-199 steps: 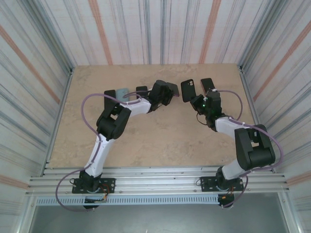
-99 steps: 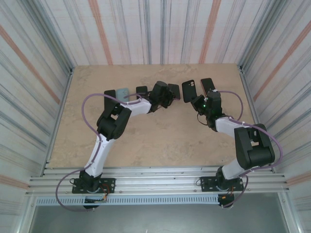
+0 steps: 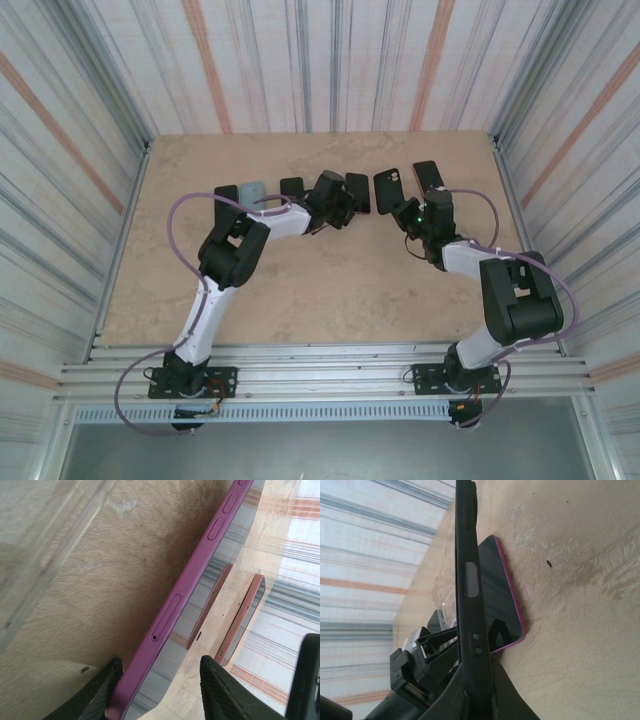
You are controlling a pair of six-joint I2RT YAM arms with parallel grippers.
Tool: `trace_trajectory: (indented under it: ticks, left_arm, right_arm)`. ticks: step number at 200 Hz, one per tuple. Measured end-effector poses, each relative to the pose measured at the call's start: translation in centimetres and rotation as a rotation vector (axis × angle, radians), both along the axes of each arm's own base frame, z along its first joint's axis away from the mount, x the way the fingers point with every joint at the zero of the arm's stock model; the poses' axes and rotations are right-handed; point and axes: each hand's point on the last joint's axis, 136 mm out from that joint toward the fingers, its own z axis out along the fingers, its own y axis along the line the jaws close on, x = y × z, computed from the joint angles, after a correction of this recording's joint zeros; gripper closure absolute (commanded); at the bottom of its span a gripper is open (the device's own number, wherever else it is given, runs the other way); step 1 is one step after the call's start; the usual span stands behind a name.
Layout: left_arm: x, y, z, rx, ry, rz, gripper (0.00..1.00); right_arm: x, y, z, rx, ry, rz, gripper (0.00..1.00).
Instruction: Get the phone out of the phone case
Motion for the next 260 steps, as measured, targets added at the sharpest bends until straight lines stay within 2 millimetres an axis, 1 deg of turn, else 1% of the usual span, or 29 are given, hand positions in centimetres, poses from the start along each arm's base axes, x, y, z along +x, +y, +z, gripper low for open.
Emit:
trace_trajectory:
  ticks: [29, 57, 75, 98, 114, 141, 162, 177, 206, 233, 260]
  left_arm:
    - [-0.3, 0.2, 0.2, 0.008, 0.007, -0.002, 0.46]
    - [-0.9, 0.7, 0.3, 0.018, 0.022, -0.003, 0.43]
    - [-1.2, 0.9, 0.3, 0.019, 0.029, -0.008, 0.41]
    - [-1.5, 1.3, 0.6, 0.023, 0.035, -0.012, 0.40]
    - [-1.5, 1.4, 1.3, 0.023, 0.027, -0.016, 0.39]
    - [-1.2, 1.8, 3.4, 0.008, -0.010, -0.024, 0.38]
    - [-0.9, 2.0, 5.3, -0.006, -0.044, -0.036, 0.35]
    - [-0.9, 2.0, 6.6, -0.014, -0.068, -0.048, 0.35]
    - [-1.0, 2.0, 8.9, -0.035, -0.110, -0.070, 0.33]
    - [-1.3, 2.0, 10.9, -0.050, -0.144, -0.089, 0.31]
    - [-1.4, 2.3, 12.0, -0.058, -0.169, -0.093, 0.31]
  right_arm:
    - [0.0, 0.0, -1.0, -0.011, 0.020, 0.004, 1.00]
    - [0.2, 0.0, -2.7, -0.023, 0.059, 0.007, 1.00]
    - [0.8, 0.2, -3.7, -0.038, 0.074, 0.013, 1.00]
    - [2.0, 0.2, -4.3, -0.048, 0.076, 0.014, 1.00]
    - [3.0, 0.0, -4.6, -0.048, 0.073, 0.007, 1.00]
    - [4.3, -0.3, -5.4, -0.048, 0.073, 0.001, 1.00]
    - [5.2, -0.5, -5.9, -0.043, 0.078, 0.006, 0.92]
    - [5.8, -0.5, -6.1, -0.035, 0.077, 0.014, 0.83]
    - [6.6, -0.5, -6.3, -0.030, 0.072, 0.036, 0.72]
    - [6.8, -0.3, -6.0, -0.039, 0.067, 0.064, 0.61]
    - [6.5, -0.3, -6.5, -0.059, 0.085, 0.082, 0.54]
